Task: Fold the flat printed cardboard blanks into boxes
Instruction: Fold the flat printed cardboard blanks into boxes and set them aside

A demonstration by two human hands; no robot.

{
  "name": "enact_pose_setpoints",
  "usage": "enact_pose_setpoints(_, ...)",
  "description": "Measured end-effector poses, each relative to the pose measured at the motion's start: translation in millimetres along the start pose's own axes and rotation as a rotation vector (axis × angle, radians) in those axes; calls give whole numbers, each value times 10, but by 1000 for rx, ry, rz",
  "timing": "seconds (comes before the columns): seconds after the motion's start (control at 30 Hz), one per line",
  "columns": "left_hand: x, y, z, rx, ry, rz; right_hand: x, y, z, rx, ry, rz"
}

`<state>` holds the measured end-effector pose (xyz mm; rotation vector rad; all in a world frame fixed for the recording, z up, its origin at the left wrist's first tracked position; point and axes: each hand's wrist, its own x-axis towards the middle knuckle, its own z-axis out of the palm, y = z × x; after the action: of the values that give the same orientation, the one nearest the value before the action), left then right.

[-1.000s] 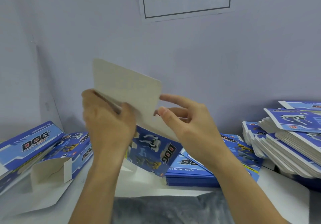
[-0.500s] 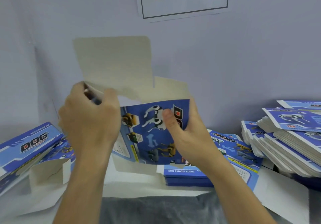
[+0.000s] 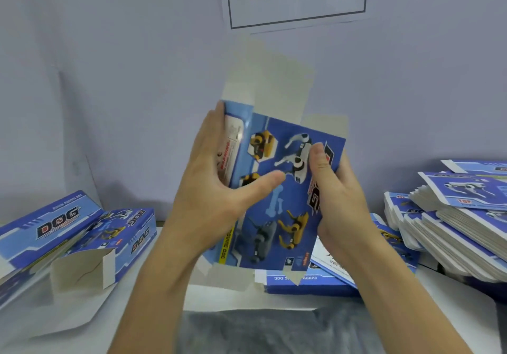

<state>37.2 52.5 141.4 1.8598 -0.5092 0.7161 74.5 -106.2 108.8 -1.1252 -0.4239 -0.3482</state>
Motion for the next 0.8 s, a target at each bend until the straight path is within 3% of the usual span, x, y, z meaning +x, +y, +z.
enact_pose_setpoints(0.2, -21, -161, -90, -81, -70, -12, 24, -165, -62, -195, -212, -69)
enact_pose_setpoints(0.33, -82, -121, 31, -267, -112, -39, -5, -237, -97, -414, -126, -192)
enact_pose_setpoints(0.47, -47, -36, 120, -254, -174, -30, -1, -324, -200, -391, -55, -184)
enact_pose_setpoints(0.57, -10, 7, 136, -345, -103, -105, -9, -366, -178, -379, -108, -178)
enact_pose_setpoints(0.67, 7, 109, 147, -387, 76, -217, -11, -382, -111, -262, -186, -87)
enact_pose_setpoints(0.8, 17, 132, 94, -336, 81, -266, 15, -328, -92, -234, -142, -24)
